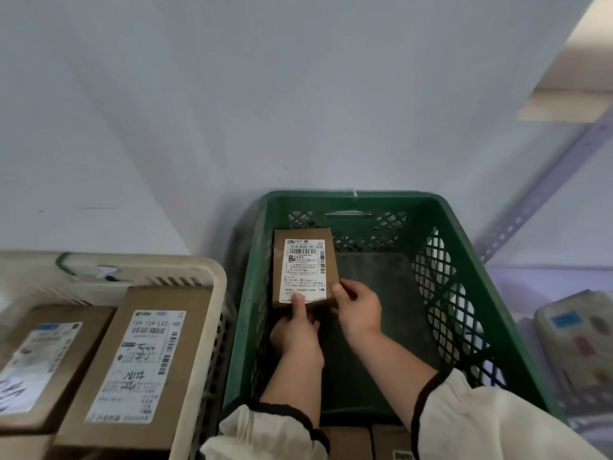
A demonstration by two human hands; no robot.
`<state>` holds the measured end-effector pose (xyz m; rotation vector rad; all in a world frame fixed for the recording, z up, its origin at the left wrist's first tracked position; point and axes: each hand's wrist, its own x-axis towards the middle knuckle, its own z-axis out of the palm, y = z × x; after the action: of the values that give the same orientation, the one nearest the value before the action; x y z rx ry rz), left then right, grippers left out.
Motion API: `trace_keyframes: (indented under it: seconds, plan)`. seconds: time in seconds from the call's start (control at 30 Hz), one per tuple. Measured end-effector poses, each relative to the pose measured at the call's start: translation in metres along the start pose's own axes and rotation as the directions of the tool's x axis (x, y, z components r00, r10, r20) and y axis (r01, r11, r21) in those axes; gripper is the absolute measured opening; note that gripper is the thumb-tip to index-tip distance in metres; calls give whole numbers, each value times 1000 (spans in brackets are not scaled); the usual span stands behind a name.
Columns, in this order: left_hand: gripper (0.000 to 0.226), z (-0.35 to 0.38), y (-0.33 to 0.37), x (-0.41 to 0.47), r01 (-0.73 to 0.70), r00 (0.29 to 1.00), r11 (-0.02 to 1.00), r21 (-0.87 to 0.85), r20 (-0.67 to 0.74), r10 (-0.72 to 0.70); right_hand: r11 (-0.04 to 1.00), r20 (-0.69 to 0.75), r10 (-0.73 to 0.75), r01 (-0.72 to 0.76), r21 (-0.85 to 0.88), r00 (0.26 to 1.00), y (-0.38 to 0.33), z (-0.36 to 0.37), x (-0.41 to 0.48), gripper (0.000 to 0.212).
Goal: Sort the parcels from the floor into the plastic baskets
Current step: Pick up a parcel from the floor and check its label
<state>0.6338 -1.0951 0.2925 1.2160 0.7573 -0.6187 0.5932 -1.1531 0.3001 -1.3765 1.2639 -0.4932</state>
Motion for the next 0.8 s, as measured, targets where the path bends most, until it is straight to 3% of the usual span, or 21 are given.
trace_keyframes:
  seconds: [0.23,0.4,0.5,0.6,0.63,0.7,0.73,0.8]
  plan:
    - [21,-2,2,4,41,999,999,-10,30,-41,998,-33,-3,5,62,999,15,2,2,20]
    - [33,-6,13,-9,51,997,996,67,56,-54,996,45,43,-39,-85,998,-4,-11,-2,41]
    - [47,-13,39,-35,74,987,991,115,133,-89,961,186,-133,172,-217,974,-37,-38,-16,58]
    - [64,-27,67,-78,-121,968,945,305,247,44,820,363,-327,453,-349,872,-78,-74,-45,61]
    - [74,-37,75,-95,-271,940,876,400,307,150,742,416,-372,535,-403,830,-90,-86,-56,62]
    - [86,-61,93,-133,-590,806,564,577,461,371,581,500,-424,650,-490,755,-114,-111,-82,67]
    - [89,-74,102,-153,-680,723,335,652,517,458,509,536,-437,689,-515,723,-126,-123,-96,70]
    - [88,-102,124,-196,-655,550,-167,737,617,563,355,612,-444,755,-551,655,-147,-148,-124,75]
